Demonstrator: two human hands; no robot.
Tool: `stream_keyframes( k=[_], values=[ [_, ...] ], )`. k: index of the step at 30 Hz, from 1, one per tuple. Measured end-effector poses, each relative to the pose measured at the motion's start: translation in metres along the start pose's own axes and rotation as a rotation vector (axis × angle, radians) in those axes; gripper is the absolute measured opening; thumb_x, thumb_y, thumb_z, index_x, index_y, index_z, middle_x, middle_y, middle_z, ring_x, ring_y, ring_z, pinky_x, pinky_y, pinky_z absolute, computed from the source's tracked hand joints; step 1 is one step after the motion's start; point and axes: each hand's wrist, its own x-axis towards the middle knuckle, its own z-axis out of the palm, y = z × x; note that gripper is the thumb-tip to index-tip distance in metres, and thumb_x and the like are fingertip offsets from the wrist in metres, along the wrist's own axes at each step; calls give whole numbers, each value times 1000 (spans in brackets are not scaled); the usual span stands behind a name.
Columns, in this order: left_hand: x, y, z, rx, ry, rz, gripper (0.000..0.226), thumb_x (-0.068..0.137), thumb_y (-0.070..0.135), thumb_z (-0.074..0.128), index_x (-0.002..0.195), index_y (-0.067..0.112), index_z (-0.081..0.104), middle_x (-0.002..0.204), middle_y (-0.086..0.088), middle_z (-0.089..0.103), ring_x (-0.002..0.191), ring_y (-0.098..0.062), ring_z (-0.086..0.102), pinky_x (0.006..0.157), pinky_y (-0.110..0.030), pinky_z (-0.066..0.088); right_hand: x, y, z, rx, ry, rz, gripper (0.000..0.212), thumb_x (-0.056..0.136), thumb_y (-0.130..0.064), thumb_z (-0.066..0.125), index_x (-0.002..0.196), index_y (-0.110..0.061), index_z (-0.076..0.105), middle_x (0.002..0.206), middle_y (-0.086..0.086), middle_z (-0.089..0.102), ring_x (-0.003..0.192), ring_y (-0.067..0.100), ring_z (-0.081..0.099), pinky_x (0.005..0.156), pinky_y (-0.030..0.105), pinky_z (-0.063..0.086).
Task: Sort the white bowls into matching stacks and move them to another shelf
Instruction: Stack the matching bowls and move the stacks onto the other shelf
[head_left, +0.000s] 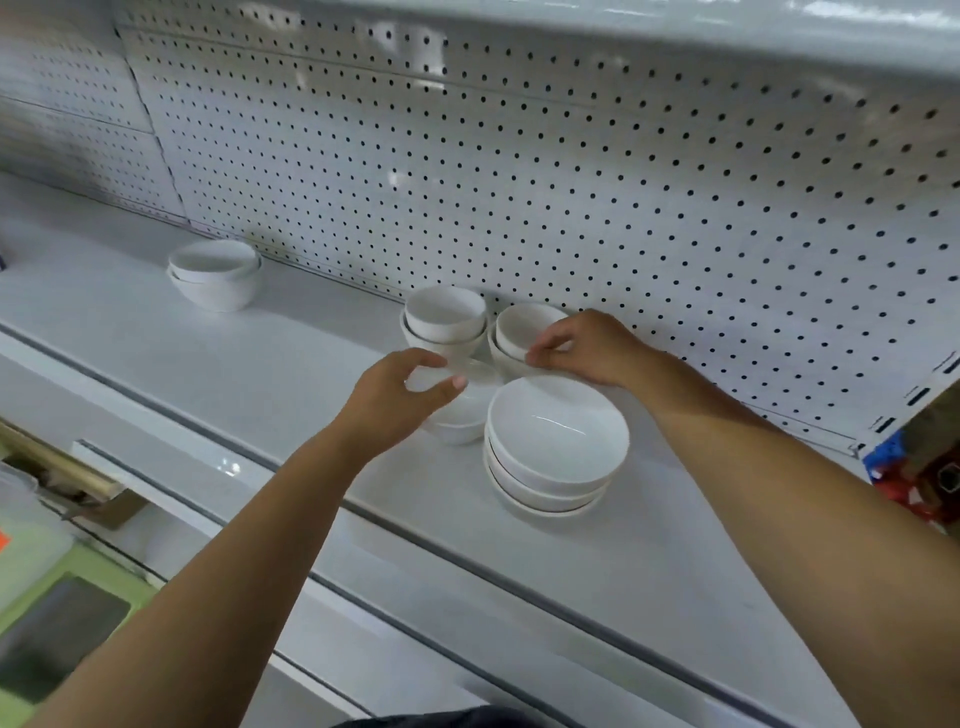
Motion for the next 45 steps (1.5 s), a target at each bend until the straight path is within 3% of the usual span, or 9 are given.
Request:
stream_keyframes(
  k=[3,8,16,21,27,32,34,41,45],
  values=[
    [2,-7,-4,18,-69,10,48,87,54,74,125,26,67,121,7,66,102,-10,58,79,-19,43,4,1,4,-75,-13,-22,16,85,-41,79,86,-25,76,80,-13,70,84,11,62,77,23,45],
    [6,-22,-8,9,-79,-5,57,85,58,73,131,25,66,121,3,65,108,-15,58,87,-25,41,4,2,11,-10,159,27,22,79,-30,86,96,-16,83,93,9,78,92,23,70,90,35,52],
    [3,-34,-23,-64,-37,-15,57,86,51,76,135,23,66,126,4,64,112,-15,58,90,-23,40,1,-7,7,117,346,61,18,83,-19,84,99,-11,82,91,5,78,92,24,72,74,9,46],
    [2,-46,-46,-53,32,-29,55,87,45,77,134,20,65,126,0,64,109,-17,57,88,-24,40,-3,-30,-2,152,405,37,18,83,-17,83,99,-9,82,98,16,78,96,30,70,85,26,50],
    [3,-64,-71,-35,136,-62,66,85,47,77,141,17,58,135,-4,61,109,-18,54,92,-27,40,-14,-66,-3,177,403,-103,15,82,-11,83,96,-9,82,91,-4,76,72,-17,64,75,1,43],
    [9,-85,-86,-68,170,-97,94,73,48,88,151,18,44,149,-5,51,125,-26,57,97,-30,44,-22,-108,5,210,295,-101,12,81,-15,85,86,-25,81,86,-3,79,79,6,70,82,18,52],
    [13,-94,-91,-71,192,-95,99,71,47,90,152,17,41,151,-5,49,127,-27,57,98,-30,44,-23,-124,11,207,242,-65,11,82,-17,84,83,-27,80,85,-13,76,80,1,68,75,8,49],
    [23,-110,-103,-193,290,-111,98,75,44,89,155,23,38,152,-2,48,126,-18,56,103,-29,43,-23,-160,46,79,154,6,4,81,-30,84,83,-27,82,75,-9,73,68,-4,57,61,6,39],
    [22,-113,-102,-241,319,-55,84,80,37,87,150,24,42,155,2,41,131,-15,50,108,-31,45,-21,-170,74,129,161,22,5,83,-25,83,79,-23,82,70,-13,72,68,-4,60,68,15,47]
  ],
)
